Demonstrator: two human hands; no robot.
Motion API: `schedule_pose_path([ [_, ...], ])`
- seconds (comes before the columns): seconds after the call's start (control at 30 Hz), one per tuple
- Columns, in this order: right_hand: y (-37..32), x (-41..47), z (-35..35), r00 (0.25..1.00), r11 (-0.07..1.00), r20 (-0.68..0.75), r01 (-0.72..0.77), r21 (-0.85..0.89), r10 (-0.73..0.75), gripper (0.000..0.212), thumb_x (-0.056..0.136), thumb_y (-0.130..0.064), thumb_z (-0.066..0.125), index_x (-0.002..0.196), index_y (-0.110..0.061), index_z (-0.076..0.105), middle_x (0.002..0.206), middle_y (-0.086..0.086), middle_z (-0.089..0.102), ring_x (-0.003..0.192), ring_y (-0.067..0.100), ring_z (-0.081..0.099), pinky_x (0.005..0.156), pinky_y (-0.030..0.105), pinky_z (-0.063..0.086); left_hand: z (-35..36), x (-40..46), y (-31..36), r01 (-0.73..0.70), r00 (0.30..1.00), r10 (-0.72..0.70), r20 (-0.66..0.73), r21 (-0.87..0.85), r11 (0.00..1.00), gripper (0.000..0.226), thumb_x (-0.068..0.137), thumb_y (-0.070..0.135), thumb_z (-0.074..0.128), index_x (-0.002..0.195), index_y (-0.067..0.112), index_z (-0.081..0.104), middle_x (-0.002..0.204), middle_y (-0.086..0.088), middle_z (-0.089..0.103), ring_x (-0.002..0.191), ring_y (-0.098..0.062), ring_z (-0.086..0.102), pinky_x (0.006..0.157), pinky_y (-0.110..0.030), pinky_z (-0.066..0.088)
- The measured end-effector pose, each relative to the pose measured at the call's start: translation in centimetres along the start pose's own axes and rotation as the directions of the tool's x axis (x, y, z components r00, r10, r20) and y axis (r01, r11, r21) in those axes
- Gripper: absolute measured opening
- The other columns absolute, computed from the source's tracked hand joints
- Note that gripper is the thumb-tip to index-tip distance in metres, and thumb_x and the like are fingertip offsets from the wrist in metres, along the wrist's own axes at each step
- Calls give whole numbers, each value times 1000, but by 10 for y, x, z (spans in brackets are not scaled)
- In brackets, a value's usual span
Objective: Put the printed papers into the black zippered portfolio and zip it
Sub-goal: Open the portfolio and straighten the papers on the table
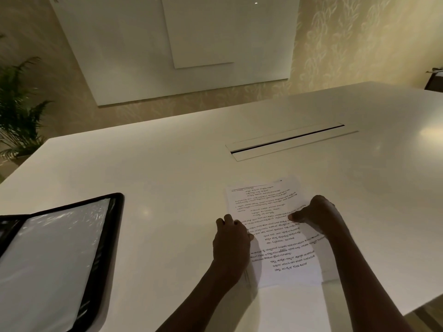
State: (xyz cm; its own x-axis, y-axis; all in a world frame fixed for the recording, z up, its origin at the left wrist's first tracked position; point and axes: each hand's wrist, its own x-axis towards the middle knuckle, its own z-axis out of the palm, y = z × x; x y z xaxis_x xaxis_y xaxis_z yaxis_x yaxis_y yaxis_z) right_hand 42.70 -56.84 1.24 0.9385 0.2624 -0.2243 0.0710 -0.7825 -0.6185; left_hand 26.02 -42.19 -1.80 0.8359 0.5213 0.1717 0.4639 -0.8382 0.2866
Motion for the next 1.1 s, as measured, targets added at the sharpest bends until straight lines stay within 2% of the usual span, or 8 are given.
schedule_pose_path([
  [0.13, -3, -1, -1, 998, 998, 34, -45, 40, 44, 46, 62, -29, 89, 84, -5, 57, 84, 12, 66, 80, 30, 63, 62, 31, 47, 2, 0, 0, 2, 1000, -2, -14, 0, 1000, 33, 97, 38, 50, 113, 10, 58, 120, -6, 49, 113, -20, 43, 77, -25, 43],
  [0.37, -16, -9, 0, 995, 998, 79, 61, 32, -63, 42, 66, -30, 86, 93, -8, 61, 89, 8, 70, 79, 23, 67, 68, 35, 57, 5, 0, -2, -4, 999, 4, -40, -17, 1000, 34, 97, 38, 50, 114, 10, 58, 119, -6, 49, 114, -21, 43, 76, -25, 42],
  [0.57, -33, -21, -6, 973, 988, 173, 141, 69, -151, 57, 77, -27, 80, 114, -13, 38, 98, 4, 62, 80, 22, 64, 59, 31, 52, 10, -2, -2, -19, 997, 15, -72, -56, 998, 29, 94, 35, 55, 105, 9, 63, 111, -7, 53, 109, -24, 48, 69, -26, 40],
  [0.73, -41, -18, 0, 953, 989, 276, 95, 113, -123, 73, 70, -37, 84, 120, -18, 34, 108, 9, 64, 90, 31, 68, 80, 50, 59, 5, -2, -2, -30, 998, 32, -61, 23, 999, 30, 64, 38, 85, 71, 16, 66, 78, -1, 58, 75, -18, 58, 45, -19, 30],
  [0.83, -43, -18, -1, 931, 965, 343, 37, 259, -127, 70, 72, -31, 84, 120, -19, 36, 104, 10, 66, 86, 32, 71, 71, 46, 61, 9, -1, -4, -47, 998, 48, -32, 23, 999, 28, 82, 39, 71, 94, 13, 67, 99, -4, 56, 96, -22, 54, 57, -24, 37],
  [0.97, -37, -18, -1, 934, 870, 327, -38, 492, -144, 63, 76, -17, 81, 122, -17, 38, 108, 16, 64, 85, 35, 71, 56, 38, 59, 13, 1, -4, -32, 999, 32, -32, 8, 999, 41, 44, 47, 92, 59, 22, 63, 67, 5, 54, 62, -11, 55, 39, -14, 25],
  [1.03, -27, -14, -1, 962, 848, 251, -46, 528, -104, 70, 68, -17, 84, 124, -9, 42, 106, 19, 67, 81, 36, 73, 58, 41, 60, 14, 0, -6, -72, 994, 75, -78, 42, 997, 38, 55, 47, 89, 64, 20, 64, 72, 3, 56, 68, -14, 57, 41, -16, 29],
  [1.1, -16, -11, -5, 981, 874, 174, -11, 485, -84, 60, 64, -17, 84, 115, 2, 57, 93, 19, 73, 71, 33, 75, 58, 39, 60, 10, -2, -7, -40, 996, 40, -81, -8, 999, 32, 83, 44, 69, 90, 14, 66, 99, -3, 56, 95, -19, 54, 58, -23, 43],
])
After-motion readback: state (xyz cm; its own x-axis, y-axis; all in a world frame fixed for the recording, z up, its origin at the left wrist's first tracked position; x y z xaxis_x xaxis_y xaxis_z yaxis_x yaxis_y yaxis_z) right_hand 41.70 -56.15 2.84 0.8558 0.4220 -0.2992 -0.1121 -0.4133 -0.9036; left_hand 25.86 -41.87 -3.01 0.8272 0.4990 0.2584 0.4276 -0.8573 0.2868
